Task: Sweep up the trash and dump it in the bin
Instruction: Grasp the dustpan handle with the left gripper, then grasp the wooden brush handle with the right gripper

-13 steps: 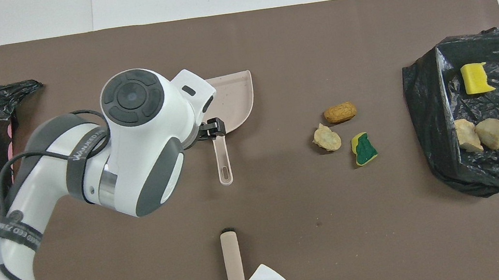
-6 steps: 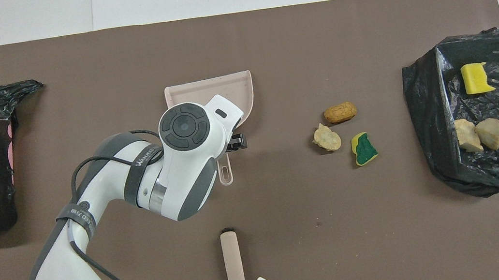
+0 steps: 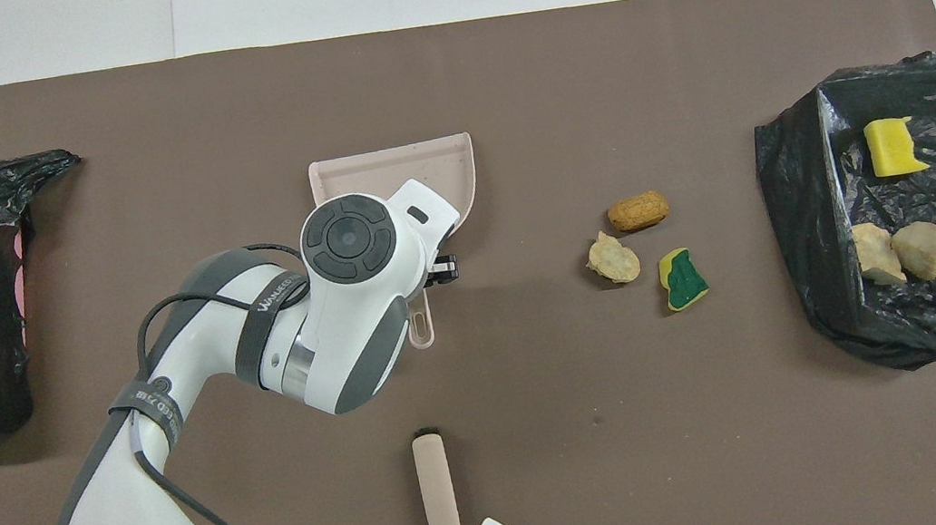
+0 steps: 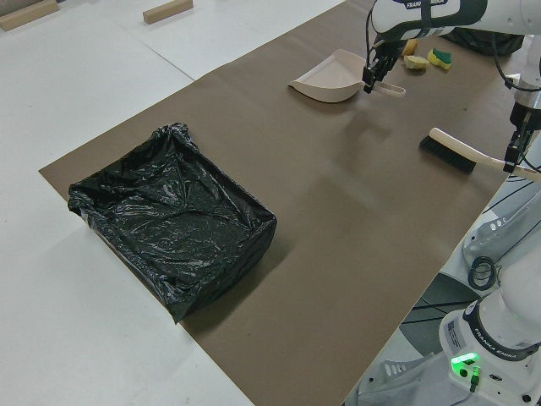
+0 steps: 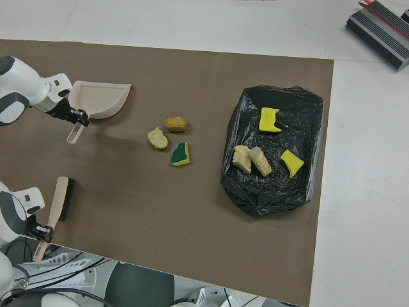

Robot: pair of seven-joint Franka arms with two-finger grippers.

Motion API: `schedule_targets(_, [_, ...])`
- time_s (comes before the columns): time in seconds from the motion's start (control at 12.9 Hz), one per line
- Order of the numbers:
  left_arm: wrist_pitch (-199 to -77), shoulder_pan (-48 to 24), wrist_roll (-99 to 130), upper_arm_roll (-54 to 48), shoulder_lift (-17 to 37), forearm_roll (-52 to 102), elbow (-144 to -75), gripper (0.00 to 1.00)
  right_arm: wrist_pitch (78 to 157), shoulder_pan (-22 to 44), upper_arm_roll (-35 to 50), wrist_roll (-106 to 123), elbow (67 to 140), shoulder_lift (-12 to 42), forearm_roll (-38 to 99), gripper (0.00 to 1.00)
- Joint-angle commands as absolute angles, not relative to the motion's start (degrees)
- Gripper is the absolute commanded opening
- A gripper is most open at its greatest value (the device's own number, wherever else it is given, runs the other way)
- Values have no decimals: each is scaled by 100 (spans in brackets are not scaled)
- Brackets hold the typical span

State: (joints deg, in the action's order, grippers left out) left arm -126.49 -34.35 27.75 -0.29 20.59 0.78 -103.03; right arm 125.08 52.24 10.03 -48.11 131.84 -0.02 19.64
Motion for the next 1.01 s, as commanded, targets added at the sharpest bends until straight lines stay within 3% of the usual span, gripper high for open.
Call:
schedule_targets(0.0, [-12552,-3507,2444,62,2013,88,-10415,0,12665,5291,976,-5062,13140,44,2092,0])
schedule_targets(0.39, [-12191,-3437,1749,140,1916,27,-10249,0,12140,4967,923,-5045,12912,-60,1917,0])
schedule_targets(0.54, [-12207,-3419,1636,141,1933,-17,-10160,0,11604,4598,923,-4958,12876,-350,1829,0])
schedule_targets(0.93, [-12059,-3067,-1319,123,1907,-176,-10002,0,10547,3167,923,-3764,12859,-957,1276,0])
